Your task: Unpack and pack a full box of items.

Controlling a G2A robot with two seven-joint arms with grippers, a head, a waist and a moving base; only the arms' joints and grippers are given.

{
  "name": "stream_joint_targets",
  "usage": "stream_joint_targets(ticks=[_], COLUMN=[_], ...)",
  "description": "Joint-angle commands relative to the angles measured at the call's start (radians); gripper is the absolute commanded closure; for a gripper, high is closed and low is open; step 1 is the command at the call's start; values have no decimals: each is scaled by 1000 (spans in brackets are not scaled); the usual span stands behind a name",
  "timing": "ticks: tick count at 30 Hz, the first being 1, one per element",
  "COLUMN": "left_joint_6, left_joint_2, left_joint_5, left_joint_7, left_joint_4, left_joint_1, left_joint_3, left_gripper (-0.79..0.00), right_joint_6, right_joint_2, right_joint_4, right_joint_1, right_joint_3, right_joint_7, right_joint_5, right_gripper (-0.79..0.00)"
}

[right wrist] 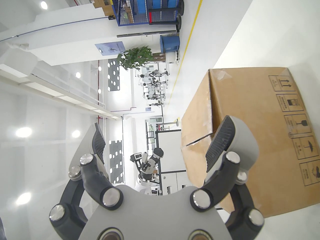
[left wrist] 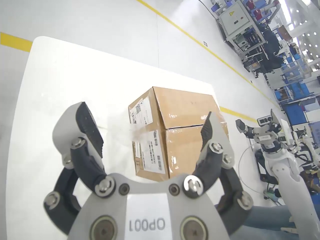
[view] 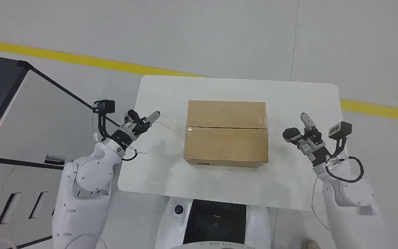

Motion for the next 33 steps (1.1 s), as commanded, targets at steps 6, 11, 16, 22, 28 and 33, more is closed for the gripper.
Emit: stream_joint_targets(ticks=[6, 11, 16, 22, 28, 33], left_joint_6=[0, 0, 0, 0, 0, 0], left_joint_2=[0, 0, 0, 0, 0, 0], left_joint_5=[0, 0, 0, 0, 0, 0], left_joint_7=[0, 0, 0, 0, 0, 0], left_joint_4=[0, 0, 0, 0, 0, 0], left_joint_1=[0, 0, 0, 0, 0, 0], left_joint_3=[0, 0, 0, 0, 0, 0], left_gripper=[-785, -785, -785, -785, -785, -785], right_joint_6=[-7, -4, -11, -15, -9, -12], right_joint_2=[-2, -4, -5, -4, -5, -7], right_joint_4=[68, 75, 90, 97, 97, 109], right_joint_1=[48, 64, 77, 71, 80, 98], right_joint_3=[-36, -80, -98, -97, -119, -135], right_joint_7=[47, 55, 44, 49, 48, 46], right_joint_5=[35, 1, -15, -22, -25, -16], right_gripper=[-785, -785, -785, -785, -785, -785])
